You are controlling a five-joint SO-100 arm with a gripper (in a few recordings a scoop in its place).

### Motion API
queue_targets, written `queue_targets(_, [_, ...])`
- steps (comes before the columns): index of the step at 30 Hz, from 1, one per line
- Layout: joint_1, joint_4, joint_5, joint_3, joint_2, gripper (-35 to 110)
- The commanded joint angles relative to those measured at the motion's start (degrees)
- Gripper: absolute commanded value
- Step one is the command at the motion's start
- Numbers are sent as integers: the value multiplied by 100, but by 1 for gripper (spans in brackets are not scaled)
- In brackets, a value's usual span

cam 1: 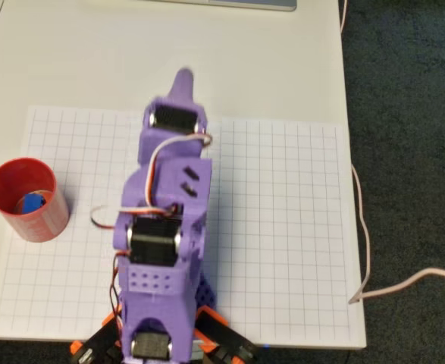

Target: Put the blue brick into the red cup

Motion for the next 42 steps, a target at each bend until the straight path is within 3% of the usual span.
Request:
queue_targets(1, [-105, 211, 70, 501, 141, 0])
queue_targets(18, [-448, -343, 114, 4632, 132, 0])
queue_targets(42, [-492, -316, 255, 4614, 132, 1])
